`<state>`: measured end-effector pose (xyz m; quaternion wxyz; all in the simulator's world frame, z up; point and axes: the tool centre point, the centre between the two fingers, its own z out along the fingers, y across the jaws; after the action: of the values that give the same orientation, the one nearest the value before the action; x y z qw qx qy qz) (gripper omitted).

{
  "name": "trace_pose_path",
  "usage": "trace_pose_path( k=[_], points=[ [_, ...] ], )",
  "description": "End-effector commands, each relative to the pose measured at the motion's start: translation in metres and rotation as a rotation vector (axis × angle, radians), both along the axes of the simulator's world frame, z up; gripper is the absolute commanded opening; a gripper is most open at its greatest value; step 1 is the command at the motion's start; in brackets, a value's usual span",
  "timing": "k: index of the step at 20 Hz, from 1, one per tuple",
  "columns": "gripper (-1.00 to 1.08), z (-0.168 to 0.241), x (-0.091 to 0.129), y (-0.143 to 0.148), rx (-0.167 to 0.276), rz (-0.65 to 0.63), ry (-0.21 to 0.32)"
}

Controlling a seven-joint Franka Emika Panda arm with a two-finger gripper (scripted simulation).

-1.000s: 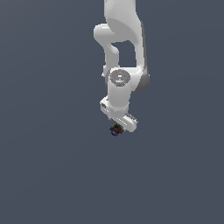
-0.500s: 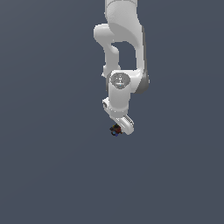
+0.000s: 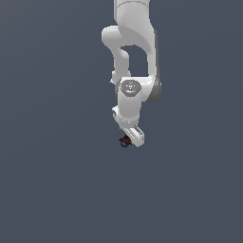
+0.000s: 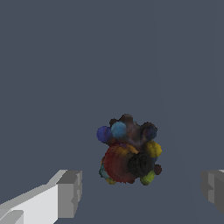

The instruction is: Pick up the object and move it to a goal position.

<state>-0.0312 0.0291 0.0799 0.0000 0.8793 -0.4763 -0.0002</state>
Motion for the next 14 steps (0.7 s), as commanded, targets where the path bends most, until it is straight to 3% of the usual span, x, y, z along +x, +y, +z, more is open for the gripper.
trace_pose_path(
  k=[1, 14],
  points=[
    [1.00, -0.001, 0.000, 0.000, 0.000, 0.000, 0.000],
    [1.00, -0.048, -0.001, 0.000, 0.000, -0.005, 0.000]
  ],
)
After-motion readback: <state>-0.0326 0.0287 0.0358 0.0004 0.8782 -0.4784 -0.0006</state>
